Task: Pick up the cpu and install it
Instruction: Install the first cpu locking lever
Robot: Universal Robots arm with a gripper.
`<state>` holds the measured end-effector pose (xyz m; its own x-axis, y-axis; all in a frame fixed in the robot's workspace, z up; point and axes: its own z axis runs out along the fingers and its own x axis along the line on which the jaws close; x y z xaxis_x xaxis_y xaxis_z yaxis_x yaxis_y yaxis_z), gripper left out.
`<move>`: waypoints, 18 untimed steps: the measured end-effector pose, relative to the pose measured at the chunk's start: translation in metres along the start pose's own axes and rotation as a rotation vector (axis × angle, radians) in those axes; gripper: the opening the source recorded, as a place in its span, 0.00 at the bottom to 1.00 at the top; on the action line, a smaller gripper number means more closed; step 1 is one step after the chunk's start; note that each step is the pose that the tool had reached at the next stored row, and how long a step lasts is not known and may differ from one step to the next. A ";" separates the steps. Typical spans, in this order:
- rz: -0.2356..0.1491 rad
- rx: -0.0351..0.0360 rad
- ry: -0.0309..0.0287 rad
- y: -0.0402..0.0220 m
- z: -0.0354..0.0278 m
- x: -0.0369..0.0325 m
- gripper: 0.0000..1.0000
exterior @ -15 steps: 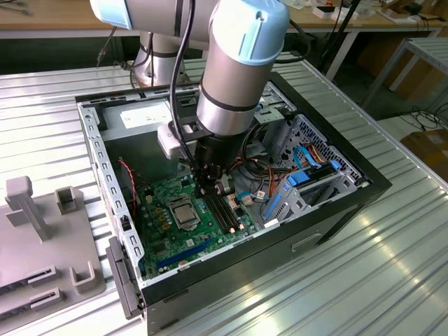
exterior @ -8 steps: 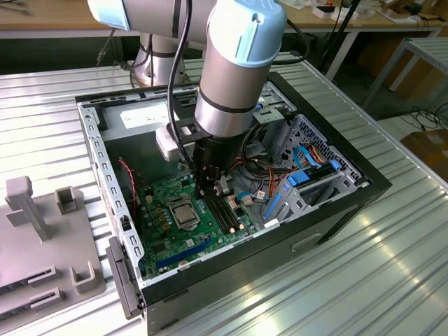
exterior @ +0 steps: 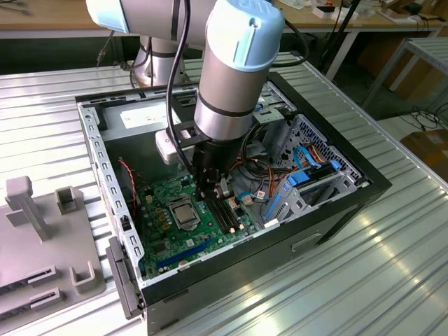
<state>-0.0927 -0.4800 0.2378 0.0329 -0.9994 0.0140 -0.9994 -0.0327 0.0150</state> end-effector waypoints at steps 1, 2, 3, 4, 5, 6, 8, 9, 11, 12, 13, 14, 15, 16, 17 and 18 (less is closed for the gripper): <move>0.000 0.0011 0.0002 0.0001 0.0006 0.0004 0.11; 0.000 0.0018 0.0002 0.0001 0.0011 0.0006 0.11; 0.000 0.0023 0.0002 0.0002 0.0015 0.0007 0.11; 0.000 0.0027 0.0002 0.0003 0.0020 0.0009 0.11; 0.000 0.0030 0.0002 0.0003 0.0025 0.0012 0.11; 0.000 0.0034 0.0003 0.0005 0.0031 0.0016 0.11; 0.000 0.0042 0.0002 0.0005 0.0040 0.0022 0.11; 0.000 0.0045 0.0003 0.0005 0.0044 0.0027 0.11; 0.000 0.0061 0.0003 0.0006 0.0063 0.0041 0.11; 0.000 0.0066 0.0003 0.0007 0.0070 0.0045 0.11; 0.000 0.0069 0.0004 0.0007 0.0076 0.0048 0.11; 0.000 0.0074 0.0005 0.0008 0.0084 0.0051 0.11; 0.000 0.0079 0.0005 0.0008 0.0091 0.0054 0.11; 0.000 0.0084 0.0004 0.0008 0.0098 0.0057 0.11; 0.000 0.0088 0.0004 0.0008 0.0104 0.0060 0.11; 0.000 0.0091 0.0004 0.0008 0.0109 0.0063 0.11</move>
<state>-0.0935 -0.4864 0.2270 0.0329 -0.9994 0.0144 -0.9994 -0.0328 0.0059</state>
